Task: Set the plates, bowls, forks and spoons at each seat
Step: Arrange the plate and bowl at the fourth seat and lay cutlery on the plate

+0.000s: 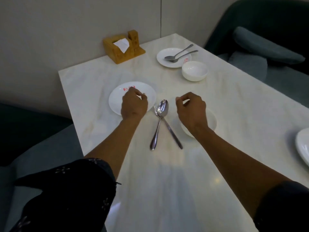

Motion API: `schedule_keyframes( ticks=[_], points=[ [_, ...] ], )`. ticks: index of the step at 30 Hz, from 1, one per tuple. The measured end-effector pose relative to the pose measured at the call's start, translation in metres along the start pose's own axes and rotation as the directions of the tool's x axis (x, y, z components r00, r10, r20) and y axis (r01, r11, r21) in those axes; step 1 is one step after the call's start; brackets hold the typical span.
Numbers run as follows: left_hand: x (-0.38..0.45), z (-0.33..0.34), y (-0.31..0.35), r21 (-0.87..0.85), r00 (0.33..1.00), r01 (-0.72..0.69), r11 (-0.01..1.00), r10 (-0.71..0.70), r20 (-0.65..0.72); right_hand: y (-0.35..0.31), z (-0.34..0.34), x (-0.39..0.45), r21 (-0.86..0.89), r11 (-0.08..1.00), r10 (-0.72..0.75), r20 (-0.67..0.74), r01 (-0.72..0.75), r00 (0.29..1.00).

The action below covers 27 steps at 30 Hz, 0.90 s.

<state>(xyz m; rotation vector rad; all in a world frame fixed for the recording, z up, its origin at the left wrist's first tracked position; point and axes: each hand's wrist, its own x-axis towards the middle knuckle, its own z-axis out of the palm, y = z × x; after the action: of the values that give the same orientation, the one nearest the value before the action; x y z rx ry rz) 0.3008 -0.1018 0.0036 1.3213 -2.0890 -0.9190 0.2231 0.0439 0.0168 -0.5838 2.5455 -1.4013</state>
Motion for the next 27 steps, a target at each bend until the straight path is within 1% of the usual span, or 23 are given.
schedule_keyframes(
  ticks=[2, 4, 6, 7, 9, 12, 14, 15, 19, 21, 24, 27],
  points=[
    [0.019, -0.014, -0.019, 0.059, 0.998, 0.030, 0.998, -0.027, -0.057, -0.007, 0.030, 0.007, 0.055, 0.998, 0.022, 0.098, -0.027, 0.995],
    [0.035, -0.028, -0.038, 0.099, 0.991, 0.105, 0.990, -0.096, -0.092, -0.013, 0.055, 0.010, 0.072, 0.995, 0.056, 0.191, -0.071, 0.980],
    [0.047, -0.036, -0.055, 0.086, 0.980, 0.181, 0.980, -0.173, -0.095, -0.018, 0.075, 0.012, 0.111, 0.980, 0.129, 0.290, -0.167, 0.948],
    [0.051, -0.039, -0.062, 0.060, 0.977, 0.204, 0.977, -0.200, -0.078, -0.020, 0.084, 0.014, 0.115, 0.972, 0.162, 0.317, -0.207, 0.935],
    [0.060, -0.041, -0.074, -0.008, 0.970, 0.241, 0.970, -0.242, -0.031, -0.021, 0.101, 0.018, 0.088, 0.972, 0.178, 0.317, -0.216, 0.932],
    [0.066, -0.040, -0.085, -0.082, 0.950, 0.310, 0.947, -0.307, 0.053, -0.023, 0.117, 0.024, 0.000, 0.983, 0.175, 0.315, -0.185, 0.933],
    [0.068, -0.039, -0.089, -0.150, 0.941, 0.336, 0.930, -0.327, 0.081, -0.025, 0.119, 0.026, -0.075, 0.986, 0.166, 0.288, -0.150, 0.943],
    [0.069, -0.040, -0.090, -0.183, 0.939, 0.343, 0.921, -0.333, 0.085, -0.025, 0.119, 0.027, -0.084, 0.984, 0.173, 0.273, -0.156, 0.946],
    [0.071, -0.045, -0.091, -0.314, 0.929, 0.370, 0.875, -0.355, 0.106, -0.024, 0.130, 0.032, -0.054, 0.972, 0.237, 0.256, -0.231, 0.937],
    [0.076, -0.049, -0.096, -0.361, 0.929, 0.367, 0.858, -0.355, 0.101, -0.028, 0.140, 0.040, -0.019, 0.973, 0.228, 0.236, -0.230, 0.944],
    [0.092, -0.060, -0.106, -0.400, 0.921, 0.378, 0.835, -0.382, 0.073, -0.036, 0.164, 0.054, 0.012, 0.980, 0.190, 0.228, -0.198, 0.955],
    [0.109, -0.068, -0.118, -0.416, 0.918, 0.372, 0.830, -0.394, 0.036, -0.045, 0.188, 0.062, 0.031, 0.990, 0.125, 0.223, -0.135, 0.967]
  ],
)
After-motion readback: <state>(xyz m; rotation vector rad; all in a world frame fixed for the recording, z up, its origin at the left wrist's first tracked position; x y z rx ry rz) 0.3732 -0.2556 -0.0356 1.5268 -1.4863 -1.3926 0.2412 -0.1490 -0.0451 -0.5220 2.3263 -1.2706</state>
